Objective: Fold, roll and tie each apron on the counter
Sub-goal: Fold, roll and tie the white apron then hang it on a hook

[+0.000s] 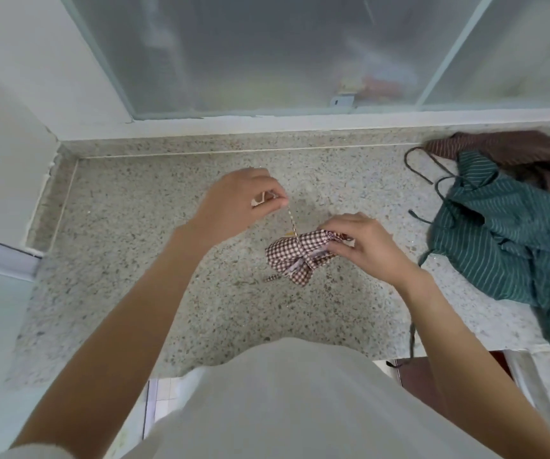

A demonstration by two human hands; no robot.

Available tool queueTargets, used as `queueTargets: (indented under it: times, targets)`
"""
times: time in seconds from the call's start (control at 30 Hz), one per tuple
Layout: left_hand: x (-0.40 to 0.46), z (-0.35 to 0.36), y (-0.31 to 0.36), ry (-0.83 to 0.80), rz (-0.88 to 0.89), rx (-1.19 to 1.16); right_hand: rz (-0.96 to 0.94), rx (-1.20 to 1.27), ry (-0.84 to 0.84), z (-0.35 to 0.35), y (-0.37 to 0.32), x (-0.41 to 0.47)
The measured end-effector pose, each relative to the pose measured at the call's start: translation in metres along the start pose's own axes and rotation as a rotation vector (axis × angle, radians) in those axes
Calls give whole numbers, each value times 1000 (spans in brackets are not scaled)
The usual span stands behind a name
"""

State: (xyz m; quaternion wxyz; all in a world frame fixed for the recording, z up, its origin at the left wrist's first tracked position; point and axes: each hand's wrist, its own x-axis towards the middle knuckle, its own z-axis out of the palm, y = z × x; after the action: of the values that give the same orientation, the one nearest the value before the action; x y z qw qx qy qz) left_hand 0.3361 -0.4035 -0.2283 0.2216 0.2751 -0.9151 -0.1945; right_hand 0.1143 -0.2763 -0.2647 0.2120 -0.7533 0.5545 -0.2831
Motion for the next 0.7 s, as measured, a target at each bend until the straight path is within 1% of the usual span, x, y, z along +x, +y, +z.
queueTargets:
  times: [0.03, 0.07, 0.1, 0.2, 0.27, 0.33, 0.37, 0.4, 0.47, 0.5, 0.53, 0.57, 0.7]
  targets:
    - [4, 1, 0, -35, -84, -138, 65, 230, -11, -2, -8, 0]
    - [5, 5, 0, -72, -172, -273, 116, 432, 15, -5, -14, 2]
    - [6, 10, 0, -100, -257, -390, 160, 581, 70, -6, -17, 3]
    - [-5, 33, 4, -151, -499, -604, 258, 880, 251, -4, -24, 9]
    - [-18, 47, 10, -185, -537, -722, 321, 1004, 344, 0, -26, 15]
    - [-27, 59, 15, -222, -490, -801, 397, 1085, 404, 2, -28, 19]
    - [-31, 65, 16, -210, -468, -780, 434, 1097, 428, 4, -28, 21]
    - [-33, 73, 16, -161, -458, -714, 480, 1085, 454, 5, -28, 23]
    - [-36, 87, 16, 20, -502, -609, 573, 1028, 512, 10, -24, 24]
    - [-36, 90, 18, 113, -545, -629, 605, 1007, 529, 11, -23, 24]
    - [-36, 91, 21, 159, -566, -680, 626, 991, 540, 12, -21, 25]
    - [-34, 91, 25, 153, -563, -733, 637, 970, 546, 13, -21, 25]
    - [-27, 96, 38, 21, -515, -873, 637, 953, 539, 12, -24, 26]
